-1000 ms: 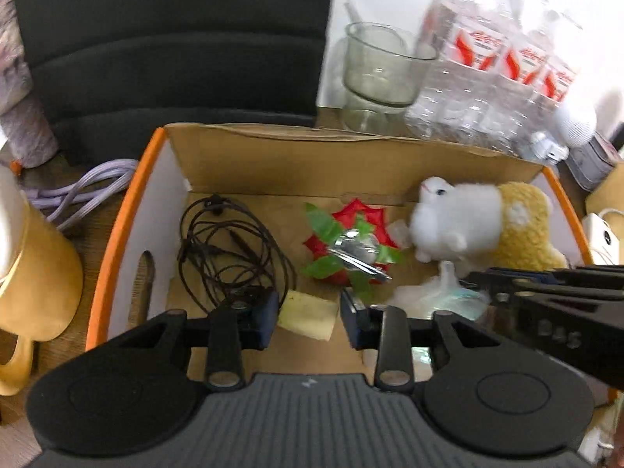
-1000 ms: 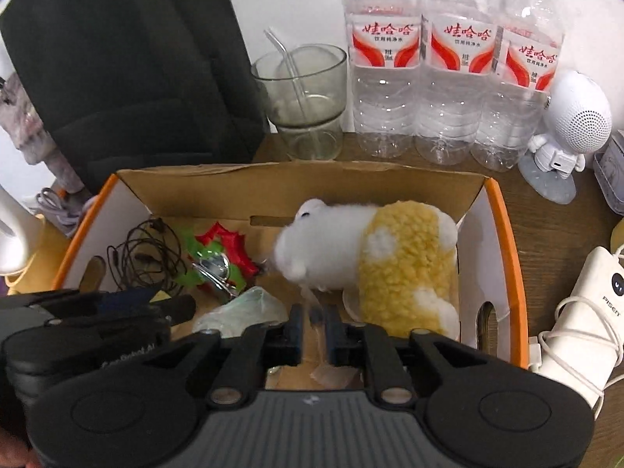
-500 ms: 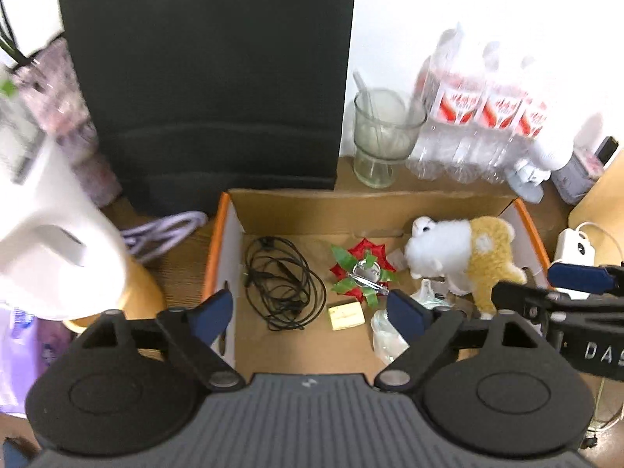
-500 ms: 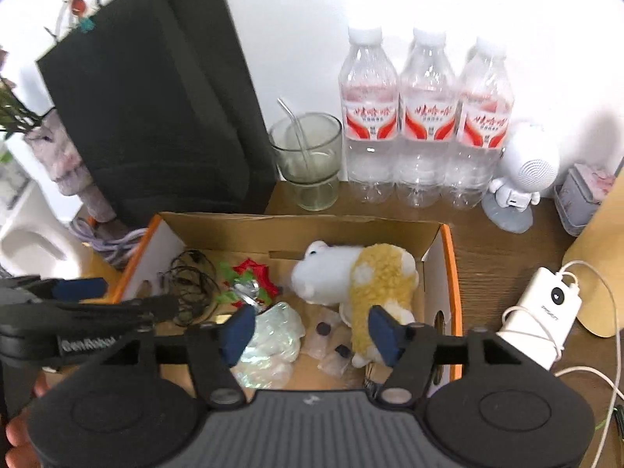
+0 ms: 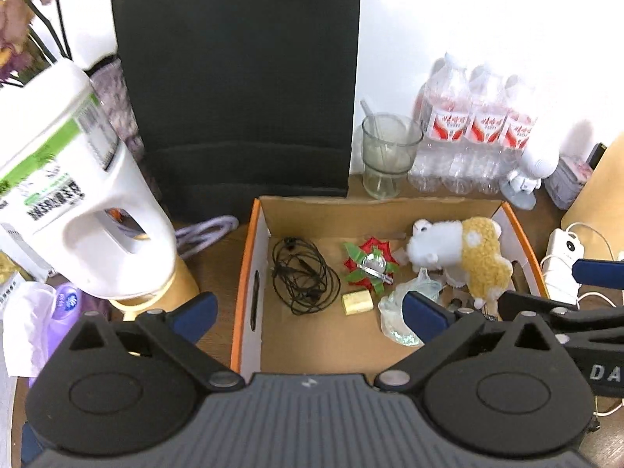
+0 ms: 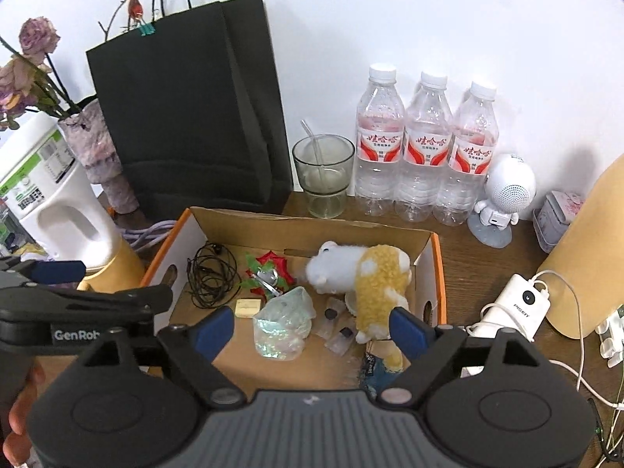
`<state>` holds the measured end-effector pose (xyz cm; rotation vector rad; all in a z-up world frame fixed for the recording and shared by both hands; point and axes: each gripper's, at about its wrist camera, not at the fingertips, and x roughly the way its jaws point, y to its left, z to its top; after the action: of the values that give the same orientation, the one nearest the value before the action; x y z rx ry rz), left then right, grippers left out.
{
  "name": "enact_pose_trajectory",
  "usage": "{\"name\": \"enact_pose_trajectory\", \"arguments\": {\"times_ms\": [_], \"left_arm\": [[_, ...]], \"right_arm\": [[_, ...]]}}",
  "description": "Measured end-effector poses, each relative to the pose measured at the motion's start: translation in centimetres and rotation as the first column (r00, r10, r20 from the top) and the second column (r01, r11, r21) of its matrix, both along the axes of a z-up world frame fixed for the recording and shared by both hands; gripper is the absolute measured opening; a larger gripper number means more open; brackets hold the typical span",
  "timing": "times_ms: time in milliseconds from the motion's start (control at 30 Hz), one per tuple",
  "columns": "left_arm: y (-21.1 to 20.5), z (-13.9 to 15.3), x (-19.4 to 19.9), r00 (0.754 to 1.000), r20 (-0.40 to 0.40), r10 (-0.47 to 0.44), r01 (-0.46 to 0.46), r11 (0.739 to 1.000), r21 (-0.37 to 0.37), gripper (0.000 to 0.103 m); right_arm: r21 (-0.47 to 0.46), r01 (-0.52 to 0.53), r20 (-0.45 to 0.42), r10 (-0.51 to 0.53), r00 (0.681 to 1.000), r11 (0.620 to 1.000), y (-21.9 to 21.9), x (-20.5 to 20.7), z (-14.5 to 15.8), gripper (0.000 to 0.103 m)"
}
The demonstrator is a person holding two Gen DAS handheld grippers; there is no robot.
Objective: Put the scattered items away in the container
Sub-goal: 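Lift both tools out of the box back over the desk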
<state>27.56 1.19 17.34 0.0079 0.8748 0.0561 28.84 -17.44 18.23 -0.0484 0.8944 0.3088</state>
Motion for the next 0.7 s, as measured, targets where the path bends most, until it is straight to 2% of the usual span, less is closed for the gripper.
{"name": "enact_pose_trajectory", "arguments": {"times_ms": [133, 233, 367, 500, 633, 700], "left_arm": [[-0.1, 0.5, -1.8, 0.994, 0.105, 0.009, -0.015, 0.998, 0.058, 0.103], [0.3, 0.6, -3.6, 0.980, 0.197, 0.017, -0.027, 0.998, 0.049, 0.103], [0.9, -0.2, -6.8, 0.946, 0.322, 0.024, -0.031, 0.999, 0.017, 0.103], [0.5, -1.6, -11.2, 0.900, 0.435, 0.022, -0.027, 1.000, 0.006, 0.103], [-0.6, -3.3, -16.0, 0.845, 0.535, -0.013, -0.013, 0.999, 0.045, 0.103], [-0.9, -4.2, -17.9, 0.832, 0.554, -0.002, -0.029, 0.998, 0.048, 0.103]], "right_arm": [[0.042, -0.012, 0.074, 0.009, 0.997, 0.999, 0.0, -1.4, 0.0, 0.086], [0.101, -0.017, 0.104, 0.007, 0.995, 0.995, -0.4, -2.6, -0.3, 0.086], [0.115, -0.031, 0.220, 0.005, 0.976, 0.993, -1.0, -5.3, -1.2, 0.086], [0.120, -0.081, 0.408, 0.025, 0.913, 0.990, -2.4, -10.7, -2.8, 0.086], [0.141, -0.106, 0.467, 0.028, 0.884, 0.984, -3.6, -14.9, -4.2, 0.086], [0.155, -0.099, 0.481, 0.013, 0.877, 0.983, -4.1, -16.9, -4.9, 0.086]]}}
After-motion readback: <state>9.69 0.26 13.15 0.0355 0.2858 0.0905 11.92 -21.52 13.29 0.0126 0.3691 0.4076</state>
